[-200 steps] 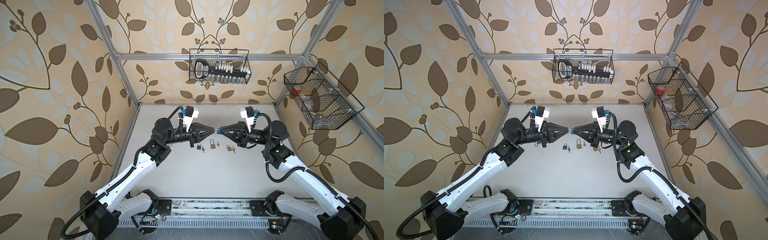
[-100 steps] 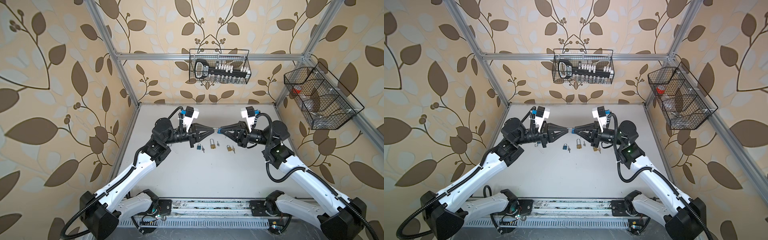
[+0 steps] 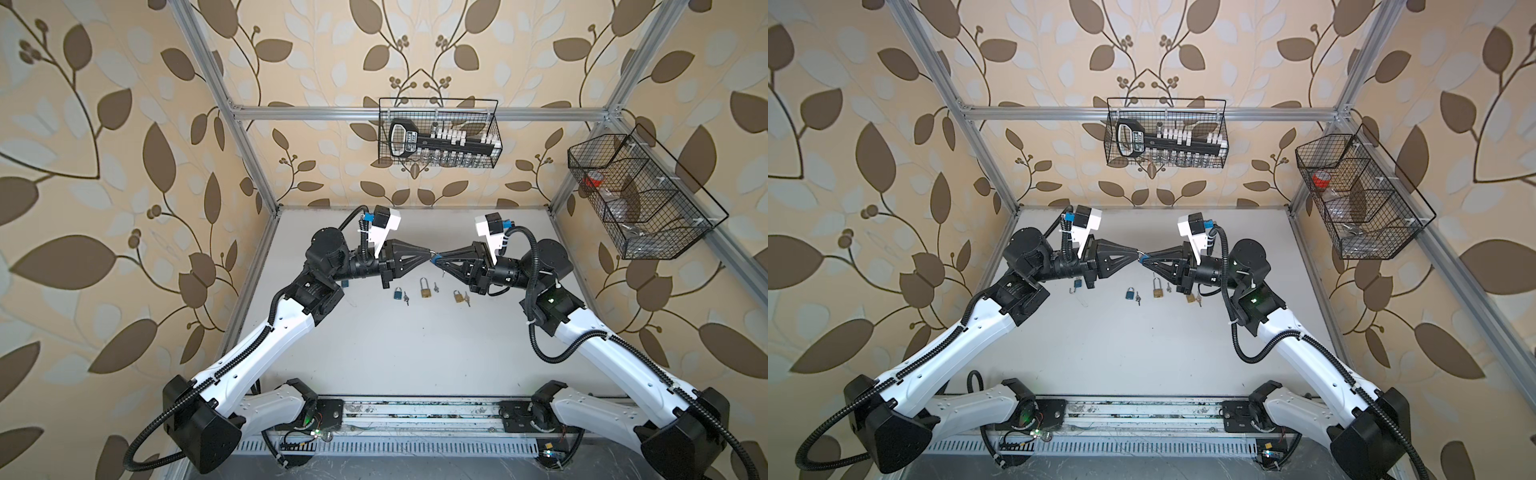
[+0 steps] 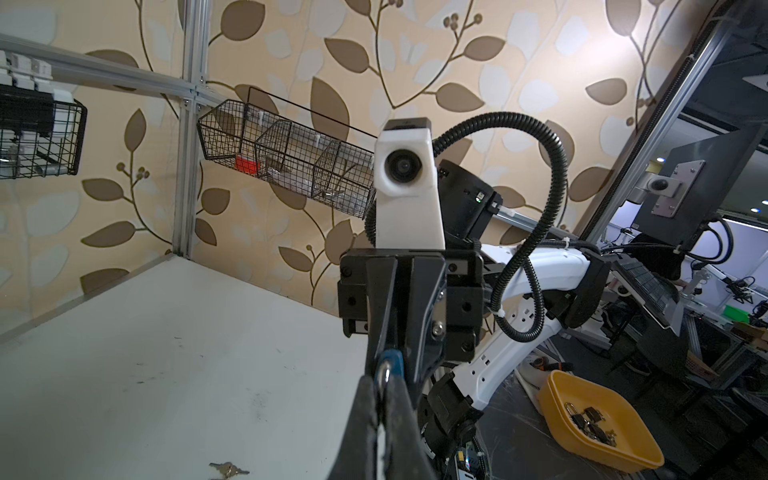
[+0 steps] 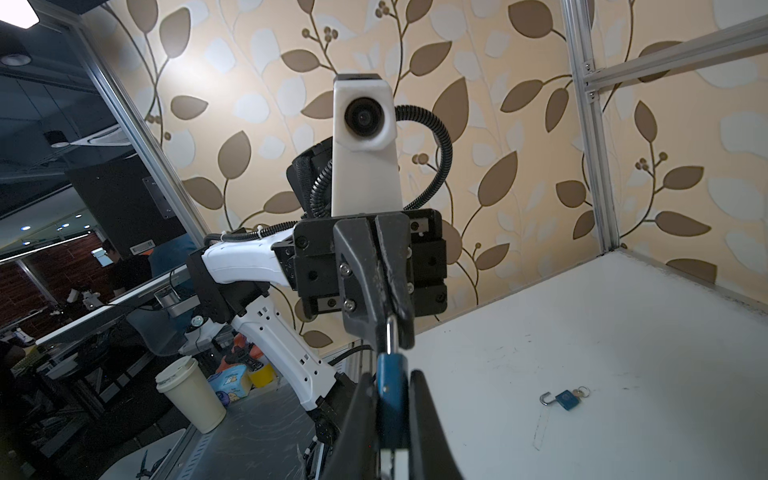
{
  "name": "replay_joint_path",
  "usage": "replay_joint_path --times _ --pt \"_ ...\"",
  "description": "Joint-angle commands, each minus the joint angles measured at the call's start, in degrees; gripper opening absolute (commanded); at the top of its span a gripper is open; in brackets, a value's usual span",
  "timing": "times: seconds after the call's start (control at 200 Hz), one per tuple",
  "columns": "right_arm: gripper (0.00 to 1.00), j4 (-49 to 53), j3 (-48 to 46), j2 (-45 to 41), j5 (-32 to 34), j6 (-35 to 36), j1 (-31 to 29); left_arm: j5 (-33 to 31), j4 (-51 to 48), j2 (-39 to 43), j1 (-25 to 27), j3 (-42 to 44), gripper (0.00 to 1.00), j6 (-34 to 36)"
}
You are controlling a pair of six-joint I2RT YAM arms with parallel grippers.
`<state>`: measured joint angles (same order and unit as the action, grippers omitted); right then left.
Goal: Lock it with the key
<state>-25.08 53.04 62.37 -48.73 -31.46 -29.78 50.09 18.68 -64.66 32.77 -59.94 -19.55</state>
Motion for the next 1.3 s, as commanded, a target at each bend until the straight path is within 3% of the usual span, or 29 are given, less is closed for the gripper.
replay_joint_path --times 0.0,0.17,0.27,0.36,0.671,0.926,1.216,1.296 --pt "0.0 -0.5 1.3 0.3 1.2 1.2 -2.5 2.6 -3.2 -1.1 5.4 0.0 0.0 3.0" --pt "0.0 1.2 0.2 -2.5 -0.3 1.5 2.2 0.1 -4.2 2.3 2.4 0.6 0.0 3.1" --pt "0.0 5.3 0.8 -3.0 -3.0 3.4 3.5 0.4 -5.6 3.3 1.5 -0.3 0.28 3.8" --pt "0.0 9.7 1.7 -3.3 -4.3 6.2 3.6 0.4 -7.1 3.6 1.5 -1.4 0.4 4.8" --pt "0.0 10.8 2.9 -1.7 -10.6 6.5 3.4 0.6 -7.1 2.8 1.5 -1.8 0.47 5.0" --pt "0.0 10.0 3.0 -1.2 -11.0 6.2 2.9 1.5 -5.7 1.5 1.5 -1.5 0.41 3.8" --pt "0.0 7.7 2.3 -1.2 -9.6 4.7 2.7 2.5 -4.8 1.0 1.5 -1.2 0.16 3.1" --pt "0.0 7.6 2.2 -1.1 -9.5 4.7 2.6 2.6 -4.6 1.1 1.6 -1.1 0.05 2.8"
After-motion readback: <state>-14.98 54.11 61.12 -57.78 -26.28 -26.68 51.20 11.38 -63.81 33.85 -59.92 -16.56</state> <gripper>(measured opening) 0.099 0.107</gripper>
